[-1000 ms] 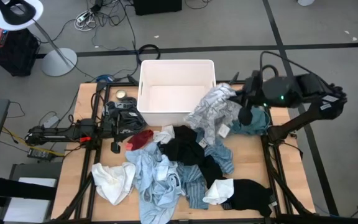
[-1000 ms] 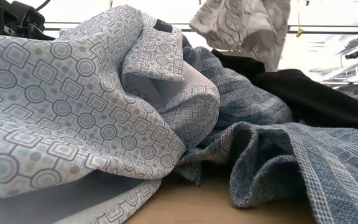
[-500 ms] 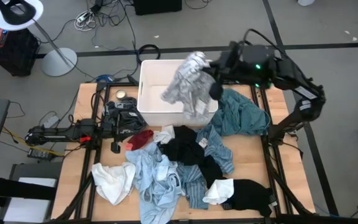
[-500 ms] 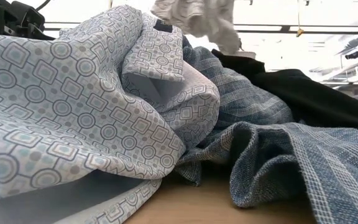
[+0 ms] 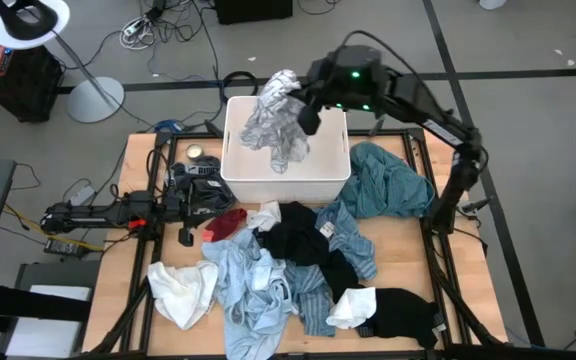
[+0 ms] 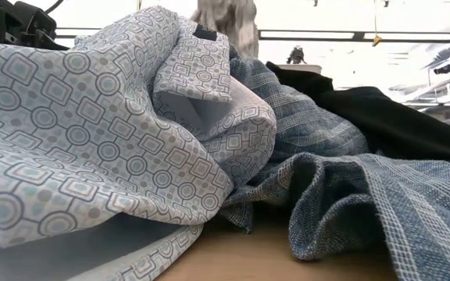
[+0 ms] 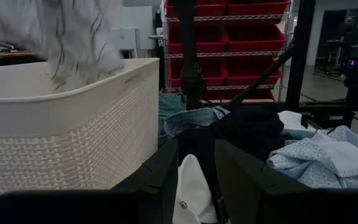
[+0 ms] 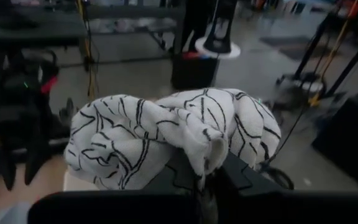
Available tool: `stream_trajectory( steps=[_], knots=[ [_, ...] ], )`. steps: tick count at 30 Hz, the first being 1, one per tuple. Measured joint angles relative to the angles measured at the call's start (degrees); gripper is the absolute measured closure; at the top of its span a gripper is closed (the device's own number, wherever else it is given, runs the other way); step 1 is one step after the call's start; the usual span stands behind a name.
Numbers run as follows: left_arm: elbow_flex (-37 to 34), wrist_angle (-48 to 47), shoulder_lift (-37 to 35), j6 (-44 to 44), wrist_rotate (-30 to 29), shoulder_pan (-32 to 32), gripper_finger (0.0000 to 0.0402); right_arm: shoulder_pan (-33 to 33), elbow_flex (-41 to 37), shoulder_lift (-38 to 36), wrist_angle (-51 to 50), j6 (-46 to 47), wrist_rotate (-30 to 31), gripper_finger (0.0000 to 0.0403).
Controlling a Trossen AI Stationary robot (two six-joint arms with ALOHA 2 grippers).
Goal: Sort clothes
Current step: Put the white pajama pants into the laundry bin, then put the white towel into the laundry bin
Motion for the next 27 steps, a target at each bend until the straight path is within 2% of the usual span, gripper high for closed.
stream_trajectory(
  steps=[8, 16, 27],
  knots=[
    [0.0, 0.0, 0.0, 0.0, 0.0, 0.0, 0.0289, -1.7, 0.0, 7.1, -6.9, 0.1, -0.4, 0.0378],
    [0.0, 0.0, 0.0, 0.0, 0.0, 0.0, 0.0289, -3.2, 0.0, 10.0, -14.1, 5.3, -4.2, 0.0313],
    [0.0, 0.0, 0.0, 0.0, 0.0, 0.0, 0.0289, -3.1, -0.8, 9.4, -18.1, 6.3, -6.4, 0.0255]
  ],
)
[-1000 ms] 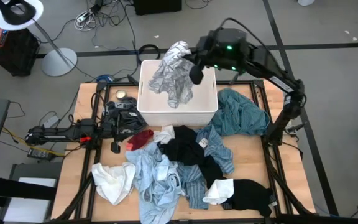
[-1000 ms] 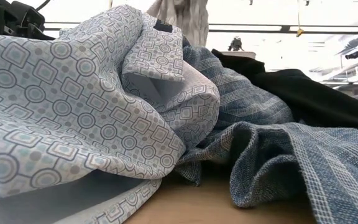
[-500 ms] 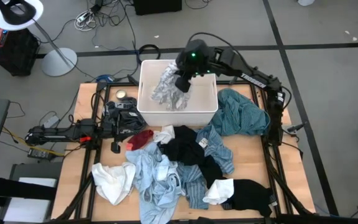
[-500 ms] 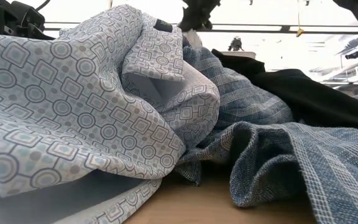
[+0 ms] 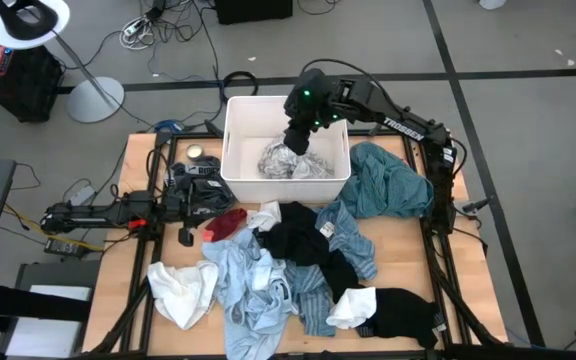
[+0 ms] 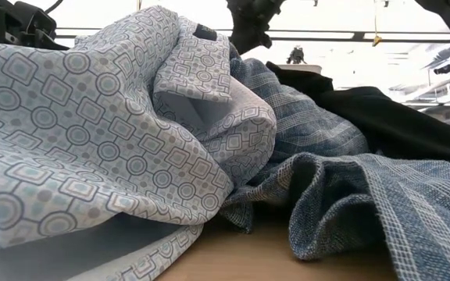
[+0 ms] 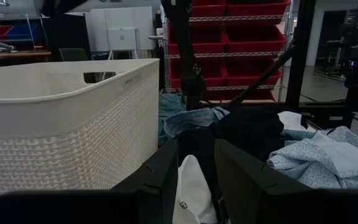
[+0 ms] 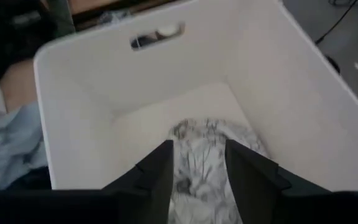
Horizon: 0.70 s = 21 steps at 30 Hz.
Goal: Sort clothes
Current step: Put the white towel into the laundry bin
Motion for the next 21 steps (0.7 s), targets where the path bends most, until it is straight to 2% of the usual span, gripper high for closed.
stream_trajectory(
  steps=[9, 15, 21],
  knots=[
    [0.0, 0.0, 0.0, 0.0, 0.0, 0.0, 0.0289, 5.0, 0.0, -7.4, -8.2, 0.5, -0.4, 0.0252],
    [0.0, 0.0, 0.0, 0.0, 0.0, 0.0, 0.0289, 11.3, 0.0, -13.2, -15.5, 8.3, 6.1, 0.0252],
    [0.0, 0.0, 0.0, 0.0, 0.0, 0.0, 0.0289, 20.4, 0.0, -15.4, -22.7, 19.5, 14.0, 0.0252]
  ],
)
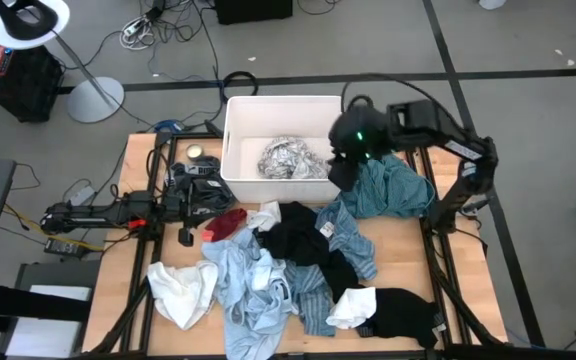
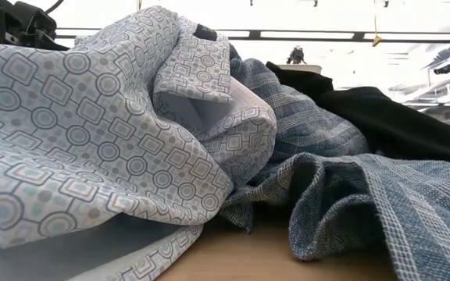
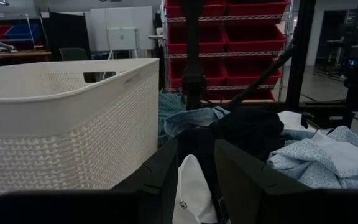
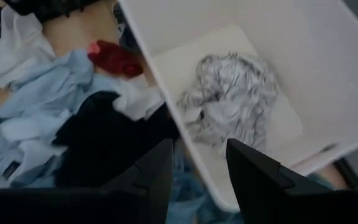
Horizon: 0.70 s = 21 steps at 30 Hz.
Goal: Sort clothes
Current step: Put the white towel into the laundry bin
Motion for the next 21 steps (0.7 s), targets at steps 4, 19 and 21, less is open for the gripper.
stream_trajectory(
  steps=[4, 19, 21],
  knots=[
    [0.0, 0.0, 0.0, 0.0, 0.0, 0.0, 0.0289, 8.1, 0.0, 0.4, -3.2, 7.8, 4.7, 0.0252],
    [0.0, 0.0, 0.0, 0.0, 0.0, 0.0, 0.0289, 34.7, -20.7, 0.5, -3.3, 51.2, 14.0, 0.0254],
    [0.0, 0.0, 0.0, 0.0, 0.0, 0.0, 0.0289, 36.7, -24.7, 0.5, -1.0, 56.4, 12.2, 0.0253]
  ],
)
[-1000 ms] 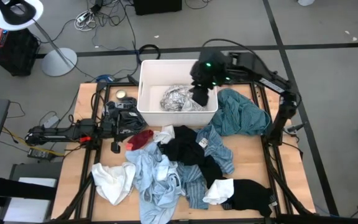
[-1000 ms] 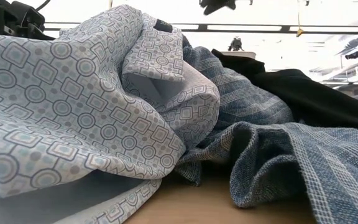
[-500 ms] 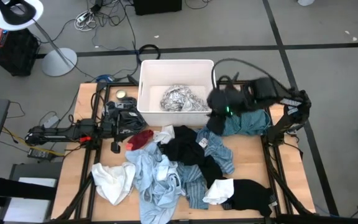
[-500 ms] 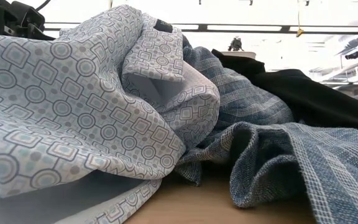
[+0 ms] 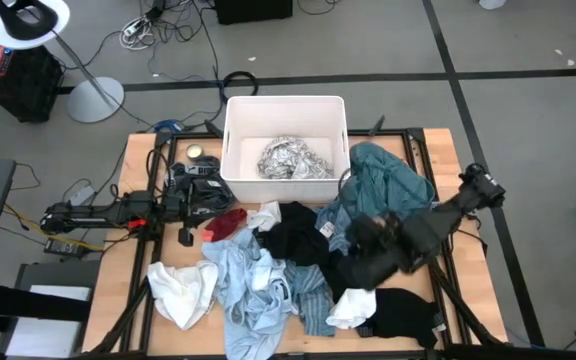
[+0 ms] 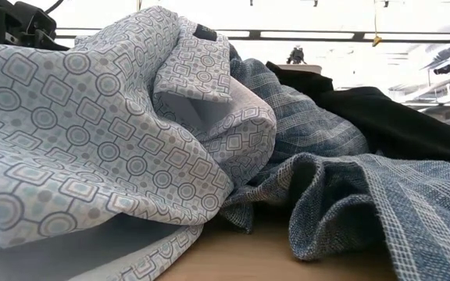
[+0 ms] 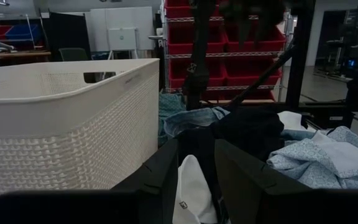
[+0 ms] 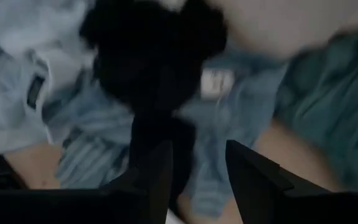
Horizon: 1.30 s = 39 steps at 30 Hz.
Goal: Sort clothes
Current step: Put the white towel into the laundry bin
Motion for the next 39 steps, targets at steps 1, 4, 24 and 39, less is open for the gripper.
stream_trajectory(
  steps=[1, 4, 24, 39],
  knots=[
    [0.0, 0.0, 0.0, 0.0, 0.0, 0.0, 0.0289, 0.9, -1.7, 0.0, 1.4, 2.0, -0.9, 0.0253],
    [0.0, 0.0, 0.0, 0.0, 0.0, 0.0, 0.0289, 3.4, -6.2, 0.0, 4.8, 7.9, -3.7, 0.0254],
    [0.0, 0.0, 0.0, 0.0, 0.0, 0.0, 0.0289, 8.6, -28.0, 0.1, 28.4, 25.3, -17.4, 0.0259],
    [0.0, 0.0, 0.0, 0.0, 0.0, 0.0, 0.0289, 9.8, -36.3, 0.1, 37.2, 25.3, -21.7, 0.0261]
  ],
)
